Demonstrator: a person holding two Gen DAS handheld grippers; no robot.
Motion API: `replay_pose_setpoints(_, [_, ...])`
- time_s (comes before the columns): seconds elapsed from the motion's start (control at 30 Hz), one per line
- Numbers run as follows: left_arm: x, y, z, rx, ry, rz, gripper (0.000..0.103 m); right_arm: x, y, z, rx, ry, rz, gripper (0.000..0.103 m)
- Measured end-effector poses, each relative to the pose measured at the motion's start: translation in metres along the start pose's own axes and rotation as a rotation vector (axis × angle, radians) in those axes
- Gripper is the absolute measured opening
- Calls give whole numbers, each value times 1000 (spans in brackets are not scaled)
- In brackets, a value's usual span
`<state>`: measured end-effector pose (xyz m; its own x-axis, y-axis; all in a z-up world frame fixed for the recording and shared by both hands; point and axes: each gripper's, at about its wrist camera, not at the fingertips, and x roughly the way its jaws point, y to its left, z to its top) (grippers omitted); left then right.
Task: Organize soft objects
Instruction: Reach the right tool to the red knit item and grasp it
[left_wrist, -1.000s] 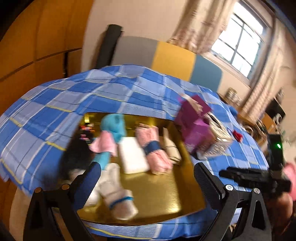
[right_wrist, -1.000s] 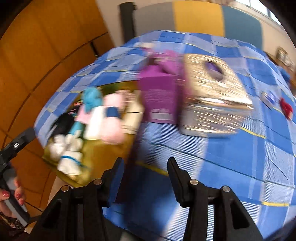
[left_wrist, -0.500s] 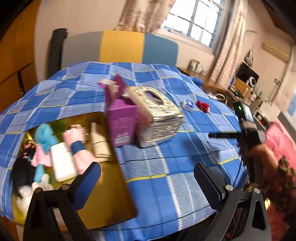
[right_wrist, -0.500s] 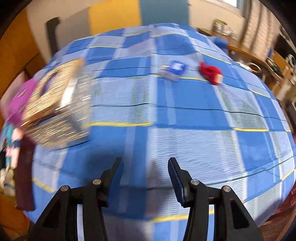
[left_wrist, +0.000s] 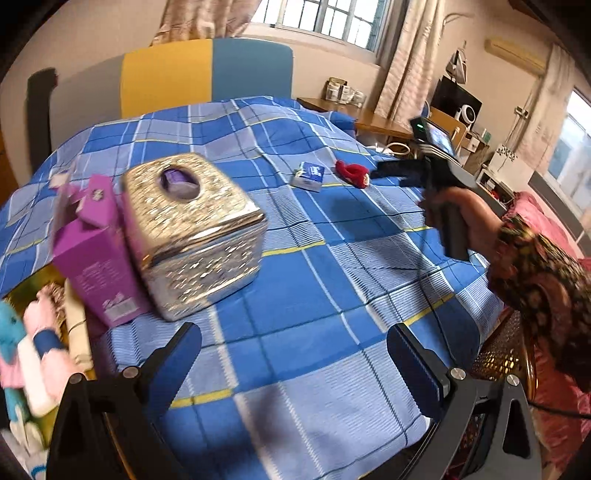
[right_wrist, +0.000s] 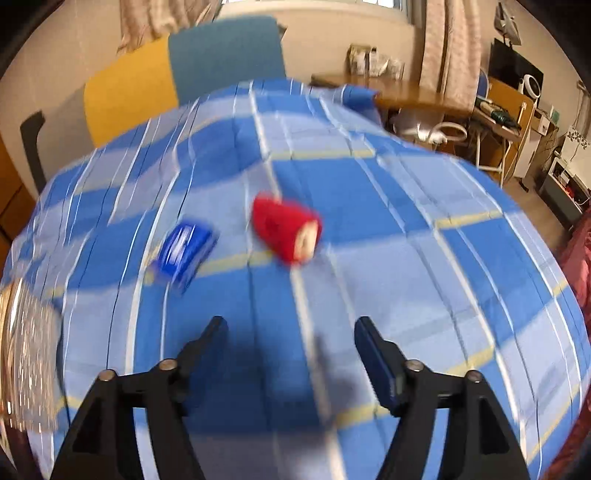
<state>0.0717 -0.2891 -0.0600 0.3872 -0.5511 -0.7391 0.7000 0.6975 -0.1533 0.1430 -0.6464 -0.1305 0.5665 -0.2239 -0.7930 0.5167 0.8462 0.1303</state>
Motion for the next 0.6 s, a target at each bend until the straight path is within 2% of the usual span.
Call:
replay_pose_setpoints(0.17, [15,-5,15,8,18,10,101,40,-2,36,-11,-13,-24,73])
replay_pose_setpoints(0.33, [24,-4,26,-8,20,16,101,74,9,56,-68,-22,-51,73])
replay_pose_setpoints(0.4, [26,-4,30,-14,19,10,101,88,12,59,-84,-2,-88,73])
replay_pose_setpoints(0.43, [27,-5,33,-13,16,12,101,94,12,60,-89,10,-84,70])
replay_pose_setpoints(0.5, [29,-7,37,-12,11,6,101,104,11,59,-94,46,-67,53])
replay_pose_setpoints(0.53, [30,-8,39,-11,8,1,101,105,10,57,-86,51,-26,44])
replay_pose_setpoints(0.6, [32,-13,44,-5,4,-5,101,102,8,55,-68,50,-5,37])
